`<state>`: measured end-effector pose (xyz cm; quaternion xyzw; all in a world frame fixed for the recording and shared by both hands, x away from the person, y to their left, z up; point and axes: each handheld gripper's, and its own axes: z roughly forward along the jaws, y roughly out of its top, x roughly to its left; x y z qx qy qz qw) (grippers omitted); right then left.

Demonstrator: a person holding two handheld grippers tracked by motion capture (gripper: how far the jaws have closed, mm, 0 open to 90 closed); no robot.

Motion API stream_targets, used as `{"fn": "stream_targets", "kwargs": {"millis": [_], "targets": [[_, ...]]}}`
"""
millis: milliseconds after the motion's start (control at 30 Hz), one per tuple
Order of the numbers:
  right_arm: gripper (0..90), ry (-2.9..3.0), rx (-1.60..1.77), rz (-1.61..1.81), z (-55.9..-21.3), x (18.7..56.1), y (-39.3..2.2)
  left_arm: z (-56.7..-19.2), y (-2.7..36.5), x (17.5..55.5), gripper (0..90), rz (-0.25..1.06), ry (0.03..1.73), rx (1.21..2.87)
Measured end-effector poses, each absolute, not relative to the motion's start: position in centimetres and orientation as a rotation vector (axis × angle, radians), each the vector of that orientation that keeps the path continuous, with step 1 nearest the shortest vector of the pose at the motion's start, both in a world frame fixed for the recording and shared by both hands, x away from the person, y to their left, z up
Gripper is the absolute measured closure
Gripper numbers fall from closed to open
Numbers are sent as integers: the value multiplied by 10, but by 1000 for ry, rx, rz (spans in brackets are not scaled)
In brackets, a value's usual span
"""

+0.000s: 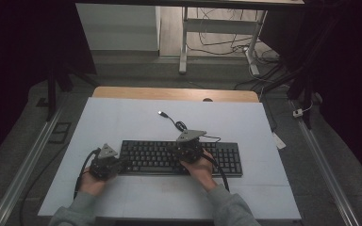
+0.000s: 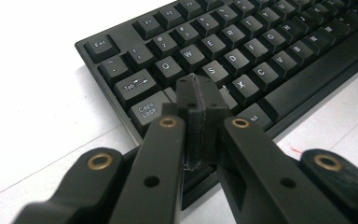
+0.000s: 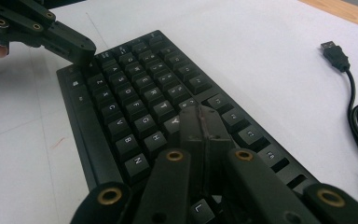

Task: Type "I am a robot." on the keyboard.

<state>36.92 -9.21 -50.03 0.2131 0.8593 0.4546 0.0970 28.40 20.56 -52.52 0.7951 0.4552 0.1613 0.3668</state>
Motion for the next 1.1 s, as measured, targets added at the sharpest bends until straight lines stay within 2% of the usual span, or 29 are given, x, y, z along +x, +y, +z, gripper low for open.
{"fn": "stream_targets", "kwargs": {"millis": [1100], "targets": [[894,2584,662,1253,-517,379,-85,-532,206,287,884,404,1179,2068]]}}
